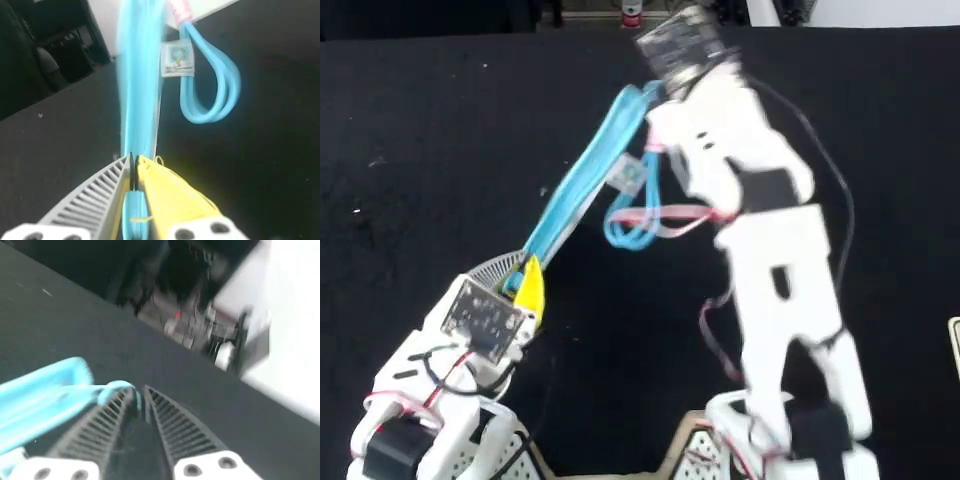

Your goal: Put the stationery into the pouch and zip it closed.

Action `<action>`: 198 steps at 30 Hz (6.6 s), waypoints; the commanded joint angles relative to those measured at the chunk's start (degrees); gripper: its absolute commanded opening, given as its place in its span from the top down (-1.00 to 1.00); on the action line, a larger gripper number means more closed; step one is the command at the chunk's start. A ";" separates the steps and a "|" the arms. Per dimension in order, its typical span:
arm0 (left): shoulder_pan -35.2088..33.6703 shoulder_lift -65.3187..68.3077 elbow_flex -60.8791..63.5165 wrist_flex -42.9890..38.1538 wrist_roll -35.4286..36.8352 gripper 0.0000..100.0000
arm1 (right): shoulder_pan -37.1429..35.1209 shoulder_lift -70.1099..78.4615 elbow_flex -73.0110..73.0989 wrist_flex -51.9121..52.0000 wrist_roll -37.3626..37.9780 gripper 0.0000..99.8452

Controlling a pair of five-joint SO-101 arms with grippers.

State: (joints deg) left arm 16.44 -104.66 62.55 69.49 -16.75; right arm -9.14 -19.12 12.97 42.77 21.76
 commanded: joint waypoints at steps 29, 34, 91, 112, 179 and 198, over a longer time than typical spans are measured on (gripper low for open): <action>-14.11 0.18 -2.68 3.69 4.13 0.75 | -5.27 -11.82 4.97 5.27 0.00 0.70; -23.96 0.26 -1.63 3.96 4.13 0.76 | 0.79 -14.46 5.32 14.24 -5.98 0.71; -28.88 0.35 34.77 3.08 21.71 0.94 | 12.40 -89.10 83.56 31.91 -22.51 0.98; -28.70 -0.26 34.77 3.60 20.48 0.94 | 12.57 -89.54 83.56 32.09 -22.33 0.98; -29.23 -0.18 34.77 3.60 20.57 0.94 | 12.84 -89.45 83.56 32.09 -22.33 0.98; -29.23 -0.18 34.77 3.60 20.57 0.94 | 12.84 -89.45 83.56 32.09 -22.33 0.98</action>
State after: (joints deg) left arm -12.31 -104.48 96.04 72.84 3.65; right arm 3.25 -103.08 96.84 74.42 -0.31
